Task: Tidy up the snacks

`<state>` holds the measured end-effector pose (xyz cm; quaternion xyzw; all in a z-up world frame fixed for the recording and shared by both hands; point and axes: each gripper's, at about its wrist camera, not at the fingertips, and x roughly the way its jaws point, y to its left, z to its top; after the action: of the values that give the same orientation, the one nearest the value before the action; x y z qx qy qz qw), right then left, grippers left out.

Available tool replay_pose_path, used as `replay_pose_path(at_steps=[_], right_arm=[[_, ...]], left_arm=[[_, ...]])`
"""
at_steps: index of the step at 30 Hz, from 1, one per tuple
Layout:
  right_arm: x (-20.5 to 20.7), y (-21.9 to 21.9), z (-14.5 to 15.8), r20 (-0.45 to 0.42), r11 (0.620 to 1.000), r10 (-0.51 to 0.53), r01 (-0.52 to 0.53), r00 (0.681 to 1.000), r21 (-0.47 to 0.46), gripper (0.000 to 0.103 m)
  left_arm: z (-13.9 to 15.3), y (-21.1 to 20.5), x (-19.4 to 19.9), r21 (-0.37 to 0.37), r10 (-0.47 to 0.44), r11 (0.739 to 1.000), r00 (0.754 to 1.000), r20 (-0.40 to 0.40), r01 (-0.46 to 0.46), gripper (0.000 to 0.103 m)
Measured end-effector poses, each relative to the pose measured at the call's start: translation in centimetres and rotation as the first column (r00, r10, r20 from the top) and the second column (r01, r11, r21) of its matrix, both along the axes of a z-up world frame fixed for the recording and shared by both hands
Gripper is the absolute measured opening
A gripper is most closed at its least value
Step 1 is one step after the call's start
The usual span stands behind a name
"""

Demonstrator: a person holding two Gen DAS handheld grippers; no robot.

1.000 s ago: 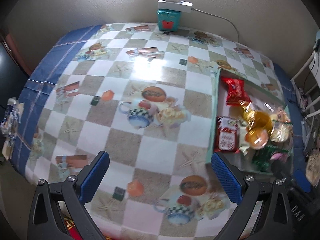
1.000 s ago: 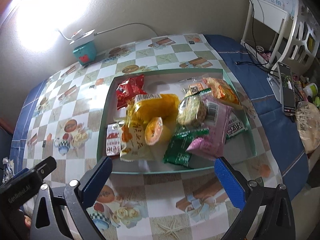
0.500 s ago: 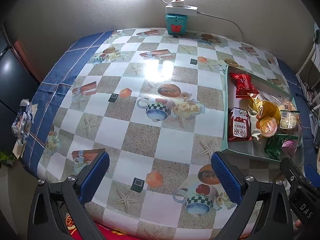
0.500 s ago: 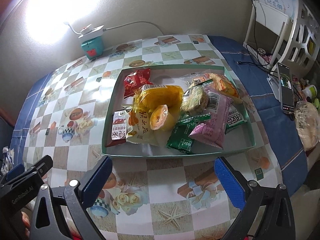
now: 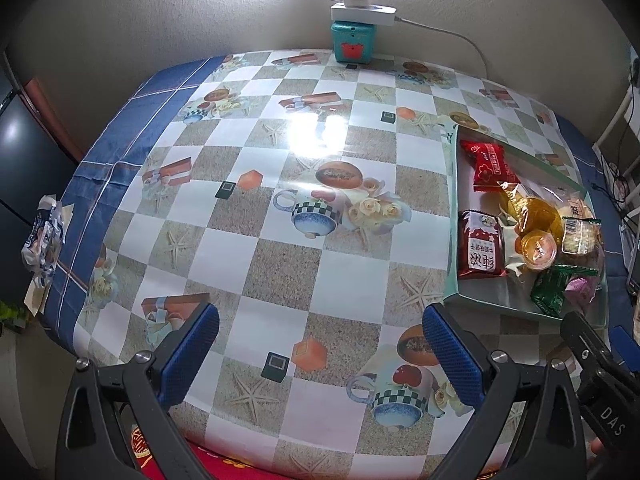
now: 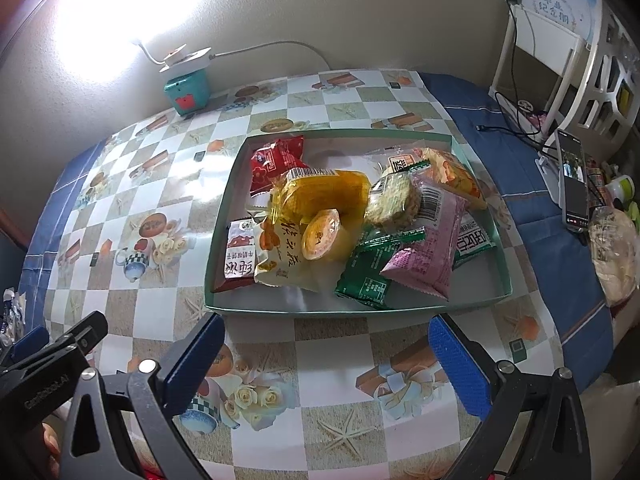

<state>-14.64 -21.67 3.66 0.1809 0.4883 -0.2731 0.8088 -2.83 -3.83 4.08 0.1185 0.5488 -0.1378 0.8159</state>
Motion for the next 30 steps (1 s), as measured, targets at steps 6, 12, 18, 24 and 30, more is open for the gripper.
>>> replay_pose_path(at_steps=[6,12,18,24,30], right_arm=[[0.24,-0.01,-0.07,-0.006,1.000,0.003,-0.003,1.000,-0.002,0.103],[0.50,0.23,-0.01,-0.014,1.000,0.013,-0.013,1.000,-0.014,0.103],[0.68,0.33,-0.23,-0.031,1.000,0.015,-0.015,0.999,-0.013,0.103],[0.74,0.37,-0.29,-0.036,1.000,0.015,-0.015,0.999,-0.013,0.103],[0.70,0.45,-0.35,-0.043,1.000,0.015,-0.016,0.999,-0.014,0.103]], left_arm=[[-0.10,0.12,0.19,-0.003,0.000,1.000,1.000,-0.008,0.000,0.101],[-0.23,-0.03,0.30,-0.003,-0.006,1.000,1.000,-0.016,0.006,0.101],[-0.34,0.20,0.56,-0.003,0.002,1.000,1.000,-0.026,-0.003,0.101],[-0.46,0.23,0.66,0.000,0.003,1.000,1.000,-0.028,-0.003,0.101],[-0.44,0.19,0.63,0.003,0.001,1.000,1.000,-0.029,-0.001,0.102]])
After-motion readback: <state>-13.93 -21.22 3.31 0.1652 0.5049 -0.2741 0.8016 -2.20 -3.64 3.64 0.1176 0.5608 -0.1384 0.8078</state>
